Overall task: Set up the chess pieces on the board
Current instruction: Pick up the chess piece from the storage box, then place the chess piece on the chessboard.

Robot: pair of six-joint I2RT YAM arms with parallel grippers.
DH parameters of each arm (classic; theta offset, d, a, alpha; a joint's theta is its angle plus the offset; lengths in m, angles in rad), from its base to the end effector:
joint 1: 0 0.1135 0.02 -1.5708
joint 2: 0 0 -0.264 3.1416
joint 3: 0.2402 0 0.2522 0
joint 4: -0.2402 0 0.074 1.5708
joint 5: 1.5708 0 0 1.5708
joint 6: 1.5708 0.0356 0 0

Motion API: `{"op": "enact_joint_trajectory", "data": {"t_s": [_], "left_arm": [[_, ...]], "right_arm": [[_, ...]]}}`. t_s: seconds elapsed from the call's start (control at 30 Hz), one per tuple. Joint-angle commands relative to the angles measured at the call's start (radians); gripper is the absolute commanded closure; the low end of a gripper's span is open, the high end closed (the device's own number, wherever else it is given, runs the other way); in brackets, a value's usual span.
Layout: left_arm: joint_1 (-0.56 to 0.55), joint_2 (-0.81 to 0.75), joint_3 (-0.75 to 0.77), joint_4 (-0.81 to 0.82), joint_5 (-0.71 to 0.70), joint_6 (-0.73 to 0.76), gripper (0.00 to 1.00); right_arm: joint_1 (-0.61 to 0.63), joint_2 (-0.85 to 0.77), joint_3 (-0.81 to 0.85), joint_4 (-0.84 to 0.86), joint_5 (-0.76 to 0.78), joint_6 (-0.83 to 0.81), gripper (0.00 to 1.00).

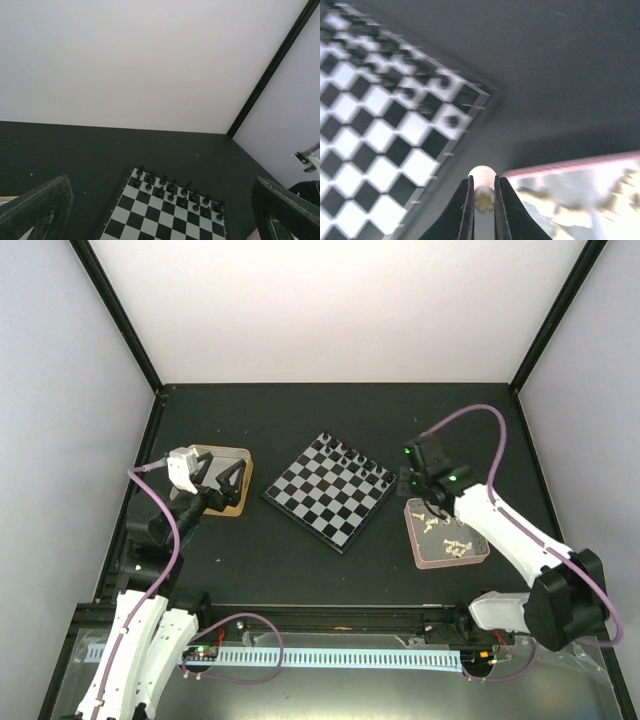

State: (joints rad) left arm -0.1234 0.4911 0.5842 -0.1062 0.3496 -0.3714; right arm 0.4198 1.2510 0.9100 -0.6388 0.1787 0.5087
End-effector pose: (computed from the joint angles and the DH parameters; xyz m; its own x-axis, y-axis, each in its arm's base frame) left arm 0.1304 -0.0285 0.3191 -0.1774 -0.3216 -0.9301 0.4198 0.8301 -0.3671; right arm 0.2297 0.0956 0.2482 -0.8136 0.1618 -0.5585 0.0980 0.9849 0.1425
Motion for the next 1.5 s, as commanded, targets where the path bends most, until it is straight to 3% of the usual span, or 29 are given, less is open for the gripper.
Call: {"op": "enact_joint_trajectory", "data": {"t_s": [0.0, 0.23, 0.5, 1.1, 1.33, 1.47], "left_arm": [[0.008, -0.01, 0.003, -0.014, -0.075, -0.018, 0.01], [0.008, 0.0, 0.071, -0.138, -0.283, -0.059, 0.01], [0.007, -0.024, 0.156, -0.286, -0.539, -0.178, 0.01], [0.007, -0.153, 0.235, -0.301, -0.506, -0.051, 0.01], [0.008, -0.16, 0.289, -0.327, -0.506, -0.043, 0.01], [0.008, -0.162, 0.293, -0.322, -0.503, -0.042, 0.01]], "right_arm": [[0.172, 0.126, 0.133, 0.058, 0.011, 0.039, 0.97], [0.387, 0.488, 0.469, 0.14, -0.053, -0.089, 0.97], [0.509, 0.835, 0.853, 0.052, -0.136, -0.205, 0.96], [0.524, 1.221, 1.43, -0.38, -0.138, -0.206, 0.91], [0.522, 1.259, 1.494, -0.443, -0.121, -0.186, 0.85], [0.522, 1.259, 1.494, -0.438, -0.124, -0.191, 0.74]]}}
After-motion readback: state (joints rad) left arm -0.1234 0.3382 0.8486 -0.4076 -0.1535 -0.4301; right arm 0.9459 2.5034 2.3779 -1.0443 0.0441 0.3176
